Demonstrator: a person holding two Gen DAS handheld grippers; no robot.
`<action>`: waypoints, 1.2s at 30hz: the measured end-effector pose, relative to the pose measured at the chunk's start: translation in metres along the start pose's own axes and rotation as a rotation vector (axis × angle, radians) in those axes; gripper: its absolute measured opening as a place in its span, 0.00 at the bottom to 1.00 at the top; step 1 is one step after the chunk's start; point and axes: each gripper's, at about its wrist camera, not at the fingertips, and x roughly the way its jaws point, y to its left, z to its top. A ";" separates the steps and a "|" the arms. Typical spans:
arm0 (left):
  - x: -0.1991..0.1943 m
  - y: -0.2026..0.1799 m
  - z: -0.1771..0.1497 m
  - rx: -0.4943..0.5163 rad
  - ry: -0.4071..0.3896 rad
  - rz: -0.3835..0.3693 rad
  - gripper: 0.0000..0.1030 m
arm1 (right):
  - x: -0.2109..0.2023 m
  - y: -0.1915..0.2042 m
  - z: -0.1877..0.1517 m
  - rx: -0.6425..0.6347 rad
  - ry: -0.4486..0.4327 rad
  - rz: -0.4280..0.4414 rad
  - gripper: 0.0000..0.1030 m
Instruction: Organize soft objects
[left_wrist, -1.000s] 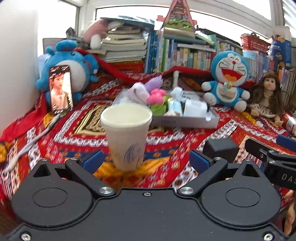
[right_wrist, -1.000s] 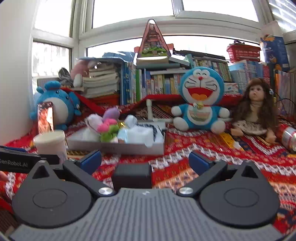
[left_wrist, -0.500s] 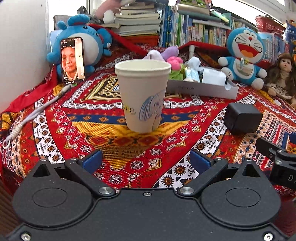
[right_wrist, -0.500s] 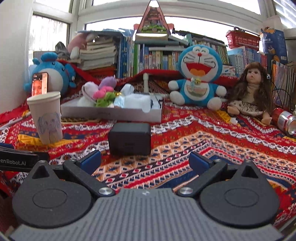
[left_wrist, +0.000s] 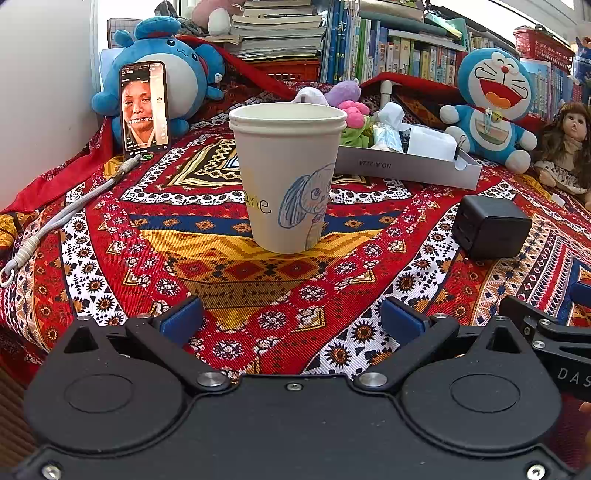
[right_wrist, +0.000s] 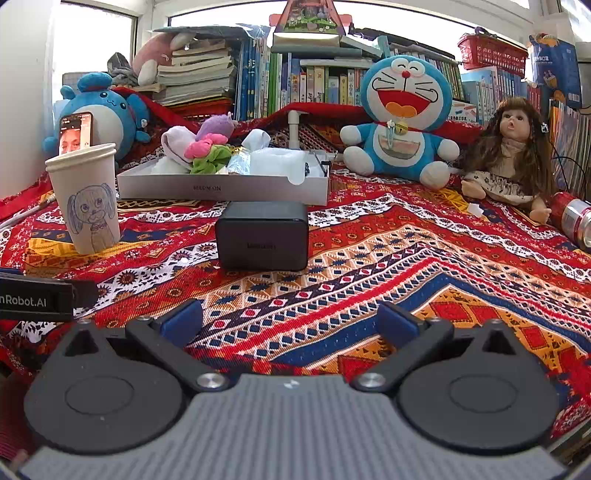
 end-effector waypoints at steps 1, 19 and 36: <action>0.000 0.000 0.000 0.000 0.000 0.001 1.00 | 0.000 0.000 0.000 0.000 0.001 0.000 1.00; 0.002 0.000 0.001 -0.008 0.009 0.004 1.00 | 0.003 0.001 -0.001 -0.008 0.014 0.000 1.00; 0.003 0.000 0.001 -0.007 0.009 0.004 1.00 | 0.004 0.002 -0.001 -0.016 0.023 0.001 1.00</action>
